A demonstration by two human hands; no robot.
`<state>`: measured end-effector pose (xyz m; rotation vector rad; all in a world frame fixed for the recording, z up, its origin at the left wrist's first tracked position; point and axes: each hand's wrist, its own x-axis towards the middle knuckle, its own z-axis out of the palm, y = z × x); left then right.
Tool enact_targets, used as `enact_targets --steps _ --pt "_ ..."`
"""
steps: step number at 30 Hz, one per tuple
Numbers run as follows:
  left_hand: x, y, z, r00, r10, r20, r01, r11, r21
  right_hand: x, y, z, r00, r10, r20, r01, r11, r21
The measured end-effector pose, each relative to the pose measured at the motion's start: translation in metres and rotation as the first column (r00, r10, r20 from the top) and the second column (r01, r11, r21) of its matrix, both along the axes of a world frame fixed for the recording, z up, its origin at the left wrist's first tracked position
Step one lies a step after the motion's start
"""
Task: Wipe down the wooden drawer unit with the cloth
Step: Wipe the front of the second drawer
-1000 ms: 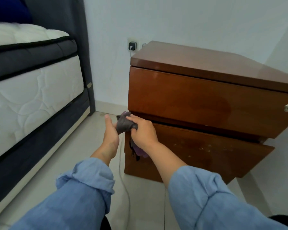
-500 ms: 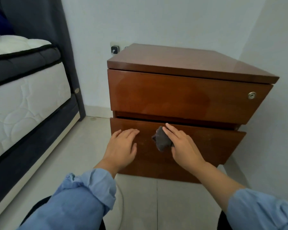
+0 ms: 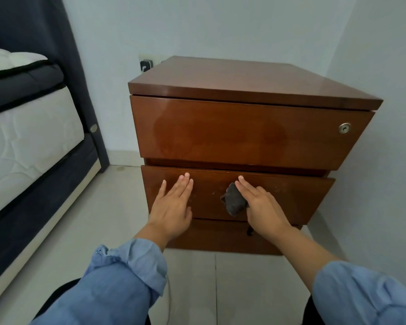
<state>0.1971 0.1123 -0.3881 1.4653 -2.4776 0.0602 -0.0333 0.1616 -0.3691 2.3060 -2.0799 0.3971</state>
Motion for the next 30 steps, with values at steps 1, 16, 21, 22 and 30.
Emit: enact_targets --steps 1,16,21,22,30 --pt "-0.001 -0.002 -0.001 1.0 0.001 -0.01 -0.001 1.0 0.002 -0.001 -0.003 -0.001 1.0 -0.001 0.004 0.001 1.0 -0.006" --pt "0.003 -0.013 -0.018 0.866 0.077 -0.495 -0.094 0.996 -0.009 0.013 -0.015 -0.024 0.991 0.099 0.086 -0.076 0.968 -0.239" --pt "0.011 -0.016 -0.026 0.437 0.473 -0.765 -0.334 0.875 0.35 0.044 -0.037 -0.015 0.974 0.225 0.013 -0.199 0.883 -0.426" --pt "0.013 -0.019 -0.025 0.327 0.528 -0.784 -0.334 0.841 0.427 0.052 -0.043 -0.014 0.971 0.238 -0.004 -0.212 0.859 -0.467" --pt "0.036 -0.053 -0.007 -0.056 0.58 -0.813 -0.138 0.802 0.582 0.099 -0.105 -0.035 0.837 0.174 -0.519 -0.484 0.678 -0.553"
